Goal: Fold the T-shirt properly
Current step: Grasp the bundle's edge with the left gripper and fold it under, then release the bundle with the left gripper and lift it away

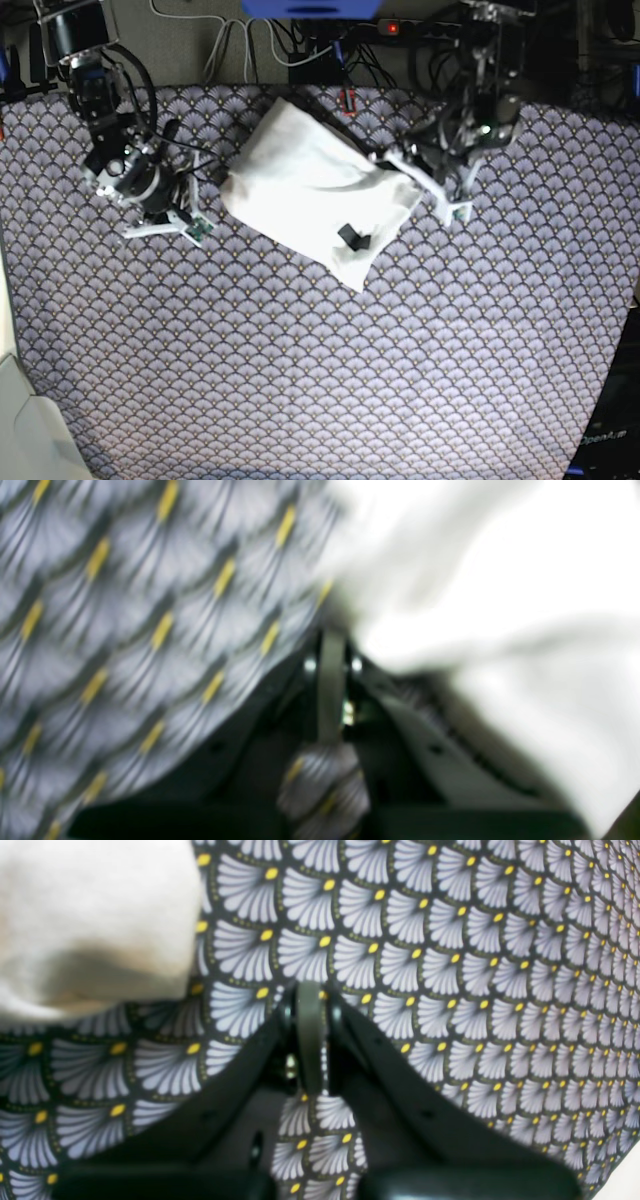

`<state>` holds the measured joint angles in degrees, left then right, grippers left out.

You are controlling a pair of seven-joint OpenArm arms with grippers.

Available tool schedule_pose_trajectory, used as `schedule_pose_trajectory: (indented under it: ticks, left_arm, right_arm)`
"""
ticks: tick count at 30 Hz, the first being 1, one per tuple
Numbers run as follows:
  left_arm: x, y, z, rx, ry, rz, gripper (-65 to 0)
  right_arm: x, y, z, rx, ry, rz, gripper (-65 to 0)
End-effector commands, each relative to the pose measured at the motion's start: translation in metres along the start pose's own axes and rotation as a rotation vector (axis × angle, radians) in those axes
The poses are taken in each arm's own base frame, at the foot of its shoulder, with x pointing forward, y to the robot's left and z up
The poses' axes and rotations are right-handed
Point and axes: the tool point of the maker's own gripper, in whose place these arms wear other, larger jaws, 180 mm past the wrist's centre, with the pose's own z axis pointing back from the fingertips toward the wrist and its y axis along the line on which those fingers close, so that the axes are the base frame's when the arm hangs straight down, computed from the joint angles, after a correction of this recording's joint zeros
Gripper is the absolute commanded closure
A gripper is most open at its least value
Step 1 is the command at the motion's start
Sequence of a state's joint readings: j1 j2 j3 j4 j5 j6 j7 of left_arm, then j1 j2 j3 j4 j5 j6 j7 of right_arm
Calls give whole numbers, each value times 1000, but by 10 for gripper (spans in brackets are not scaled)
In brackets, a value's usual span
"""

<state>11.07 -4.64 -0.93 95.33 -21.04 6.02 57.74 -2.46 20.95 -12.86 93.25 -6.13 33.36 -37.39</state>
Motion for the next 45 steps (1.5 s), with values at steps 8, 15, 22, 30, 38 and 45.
schedule_pose_trajectory:
  ticks: [8, 15, 22, 30, 38, 45]
  left_arm:
    - [26, -26, -25, -52, 16, 40, -3]
    - [69, -44, -43, -80, -60, 59, -3]
    - [104, -66, -57, -113, -128, 82, -3]
    - [149, -84, -70, -129, -237, 99, -3]
    - [165, -95, -81, -132, -291, 118, -3]
    - [188, -109, -75, -153, -360, 119, -3]
  right_arm:
    - [-8, 13, 4, 21, -1, -4, 0]
    - [-16, 36, 10, 60, -3, -10, 0]
    - [0, 62, 32, 87, -99, 4, 0]
    - [-7, 80, 39, 118, -91, -2, 0]
    - [-6, 81, 50, 106, -103, -5, 0]
    - [16, 53, 64, 3, -172, -63, 0]
